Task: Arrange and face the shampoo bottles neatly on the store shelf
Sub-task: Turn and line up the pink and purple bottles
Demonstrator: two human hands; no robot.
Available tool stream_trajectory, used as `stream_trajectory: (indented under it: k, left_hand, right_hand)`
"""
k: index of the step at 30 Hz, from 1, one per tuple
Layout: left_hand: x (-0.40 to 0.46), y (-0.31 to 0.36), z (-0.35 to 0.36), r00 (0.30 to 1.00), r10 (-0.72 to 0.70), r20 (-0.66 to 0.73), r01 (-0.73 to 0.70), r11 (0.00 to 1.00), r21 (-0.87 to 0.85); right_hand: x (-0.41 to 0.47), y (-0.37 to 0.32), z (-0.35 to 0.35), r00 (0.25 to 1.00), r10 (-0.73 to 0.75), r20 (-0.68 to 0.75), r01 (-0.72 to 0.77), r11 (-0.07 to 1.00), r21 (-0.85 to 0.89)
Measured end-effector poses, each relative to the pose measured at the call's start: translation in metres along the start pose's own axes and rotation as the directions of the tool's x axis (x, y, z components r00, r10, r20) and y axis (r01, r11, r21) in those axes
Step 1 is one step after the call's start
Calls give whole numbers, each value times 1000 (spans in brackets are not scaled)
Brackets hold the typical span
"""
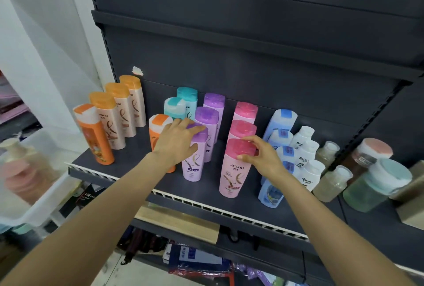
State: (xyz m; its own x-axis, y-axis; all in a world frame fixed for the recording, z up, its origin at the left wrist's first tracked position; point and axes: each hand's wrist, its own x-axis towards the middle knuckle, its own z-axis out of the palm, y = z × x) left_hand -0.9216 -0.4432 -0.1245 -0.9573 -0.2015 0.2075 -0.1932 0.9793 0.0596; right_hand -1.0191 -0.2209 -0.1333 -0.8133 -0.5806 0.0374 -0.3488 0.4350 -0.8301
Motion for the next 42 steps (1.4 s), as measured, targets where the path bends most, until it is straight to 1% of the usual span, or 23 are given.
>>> stream_trajectory:
  k: [3,6,8,10,12,14,16,19,22,24,30,35,38,42]
  left_hand:
    - [0,3,0,1000,-4,-1,4,1000,9]
    - [0,7,-2,1000,-8,-7,8,1000,14]
    - [3,8,-4,999,-25,-43,24,999,-27]
    - [10,8,-9,992,-73,-105,62,992,-107]
    - [20,6,-13,985,-110,-130,85,979,-186]
    - [32,2,-15,990,-95,-104,67,967,-248]
    - [43,1,-14,997,-47,-60,29,962,-271]
    - [54,0,-4,999,-16,36,22,982,-188]
    - [60,-2,2,991,-33,131,52,988,-144]
    - [62,-5,4,987,-32,158,58,986,-158]
    - [62,-5,5,981,-25,190,63,979,-194]
    - [64,0,-2,979,-52,197,88,980,-180]
    - [68,13,-12,986,-98,134,131,954,-269]
    - [74,27,-27,995,-88,38,96,925,-368]
  right_hand:
    - [4,1,-2,1000,6,-4,-6,1000,-15]
    - [8,-1,-7,999,34,30,-32,996,-83]
    - [12,-7,-12,998,30,46,-24,993,-120]
    - [23,-18,-22,1000,-20,-9,18,991,-134]
    - [37,-29,-36,994,-70,-90,55,985,-161]
    - [52,-36,-45,990,-84,-111,57,972,-228]
    - [65,-36,-46,995,-61,-81,34,950,-310]
    - [75,-30,-34,1000,15,2,-13,927,-374]
    - [81,-21,-24,996,53,73,-18,911,-413]
    - [84,-17,-20,995,55,89,-14,915,-404]
    - [87,-14,-19,999,25,31,-13,948,-319]
    - [81,-22,-31,991,-22,-129,3,989,-145]
    - [75,-40,-47,974,-84,-212,67,994,-84]
    - [66,-65,-74,937,-130,-323,136,991,-5]
